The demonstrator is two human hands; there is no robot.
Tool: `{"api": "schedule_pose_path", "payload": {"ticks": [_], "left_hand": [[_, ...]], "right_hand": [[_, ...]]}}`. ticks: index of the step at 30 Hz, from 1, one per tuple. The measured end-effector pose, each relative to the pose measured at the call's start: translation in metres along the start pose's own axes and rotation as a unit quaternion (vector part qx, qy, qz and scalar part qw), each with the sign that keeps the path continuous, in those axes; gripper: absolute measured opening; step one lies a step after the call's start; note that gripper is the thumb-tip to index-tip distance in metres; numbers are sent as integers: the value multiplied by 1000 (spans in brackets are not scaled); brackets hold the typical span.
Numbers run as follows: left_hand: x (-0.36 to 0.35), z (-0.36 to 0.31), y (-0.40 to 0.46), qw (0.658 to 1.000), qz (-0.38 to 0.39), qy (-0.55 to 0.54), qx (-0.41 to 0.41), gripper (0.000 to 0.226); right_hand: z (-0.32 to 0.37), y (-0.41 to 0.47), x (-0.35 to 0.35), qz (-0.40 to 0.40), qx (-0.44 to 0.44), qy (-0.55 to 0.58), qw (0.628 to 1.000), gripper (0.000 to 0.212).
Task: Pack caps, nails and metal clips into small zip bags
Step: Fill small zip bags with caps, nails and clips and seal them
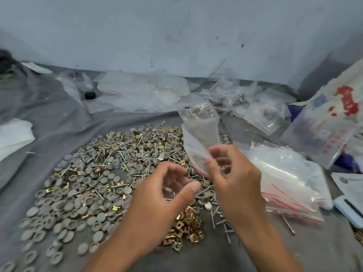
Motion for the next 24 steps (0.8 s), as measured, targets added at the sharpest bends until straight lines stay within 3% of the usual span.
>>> {"api": "schedule_pose_path", "payload": {"ticks": [4, 9, 11, 14, 16, 20, 24], "left_hand": [[19, 5, 9, 997, -77, 7, 5, 19], [82, 23, 19, 974, -188, 120, 29, 14], [95, 31, 18, 965, -215, 144, 36, 20], [104, 27, 13, 949, -254, 188, 14, 26], [110, 22, 9, 943, -281, 178, -2, 34], [115, 6, 6, 927, -296, 221, -61, 42], [100, -8, 3, 898, -260, 322, -149, 14]], "right_hand": [[35, -12, -55, 81, 44, 27, 995, 6], [21, 8, -58, 100, -25, 74, 992, 5], [10, 6, -69, 202, -32, 63, 977, 19], [-3, -24, -94, 416, -22, 19, 909, 39], [-9, -40, -102, 477, 19, -55, 877, 41], [-9, -48, -110, 502, 67, -108, 856, 38], [-7, -52, -117, 512, 74, -99, 850, 20]]}}
Point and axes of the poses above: each hand's wrist, its own y-axis towards the middle knuckle, its own x-axis out of the back of the hand, z = x × y, the point moved 9 cm from there along y, towards the middle knuckle, and after that the axes turned 2 degrees about x, right-handed, at the moved point
